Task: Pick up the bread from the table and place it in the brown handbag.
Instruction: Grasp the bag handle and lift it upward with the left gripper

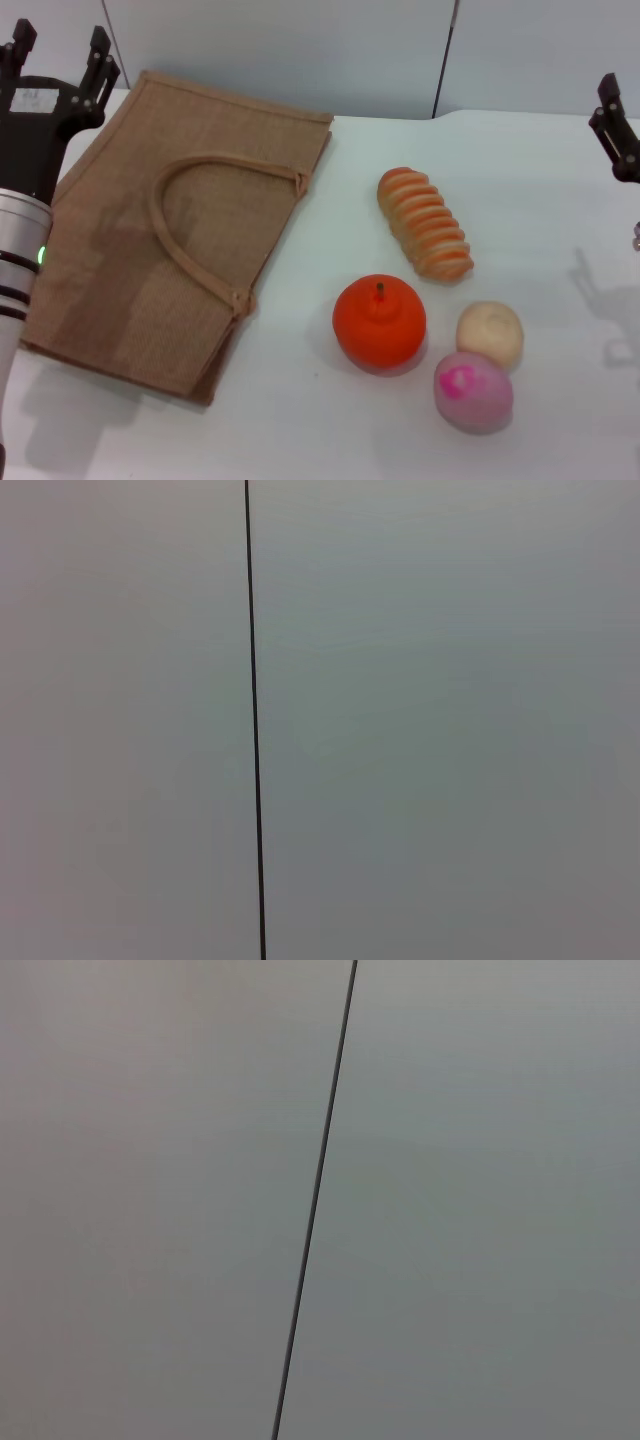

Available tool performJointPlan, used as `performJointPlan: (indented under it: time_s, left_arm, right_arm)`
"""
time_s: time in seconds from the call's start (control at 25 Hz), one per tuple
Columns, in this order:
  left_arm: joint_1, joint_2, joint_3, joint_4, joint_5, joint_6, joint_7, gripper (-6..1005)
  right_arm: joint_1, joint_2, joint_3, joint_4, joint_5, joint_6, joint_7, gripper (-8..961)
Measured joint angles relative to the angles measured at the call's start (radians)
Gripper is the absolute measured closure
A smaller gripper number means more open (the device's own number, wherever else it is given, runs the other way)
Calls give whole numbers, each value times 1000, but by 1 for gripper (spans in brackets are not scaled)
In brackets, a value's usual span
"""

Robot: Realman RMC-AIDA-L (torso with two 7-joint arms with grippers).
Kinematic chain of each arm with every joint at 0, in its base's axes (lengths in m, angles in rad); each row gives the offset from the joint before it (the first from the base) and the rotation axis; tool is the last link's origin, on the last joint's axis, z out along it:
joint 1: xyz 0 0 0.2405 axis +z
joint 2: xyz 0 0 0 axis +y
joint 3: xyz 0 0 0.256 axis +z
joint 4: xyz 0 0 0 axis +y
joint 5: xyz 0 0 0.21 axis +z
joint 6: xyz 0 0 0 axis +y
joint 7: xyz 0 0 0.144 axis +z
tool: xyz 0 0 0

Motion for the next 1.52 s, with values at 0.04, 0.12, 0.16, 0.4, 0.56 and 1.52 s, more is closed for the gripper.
performJointPlan:
  time_s: [0.04, 0.12, 0.16, 0.4, 0.56, 1.52]
  left_arm:
    - [0, 0, 0, 0, 0, 0, 0, 210]
    - [0, 0, 0, 0, 0, 0, 0, 210]
    - [0, 0, 0, 0, 0, 0, 0, 211]
    - [-1, 0, 0, -1, 0, -2, 0, 211]
    - [-6, 0, 0, -1, 0, -21, -1, 212]
    - [-254, 15, 4, -772, 983, -191, -1785, 215]
  right_arm:
    - [0, 0, 0, 0, 0, 0, 0, 76]
    - [0, 0, 0, 0, 0, 0, 0, 77]
    - [0, 0, 0, 0, 0, 0, 0, 77]
    - [1, 0, 0, 0, 0, 0, 0, 79]
    - [2, 0, 0, 1, 0, 0, 0, 80]
    - [1, 0, 0, 9, 0, -5, 0, 87]
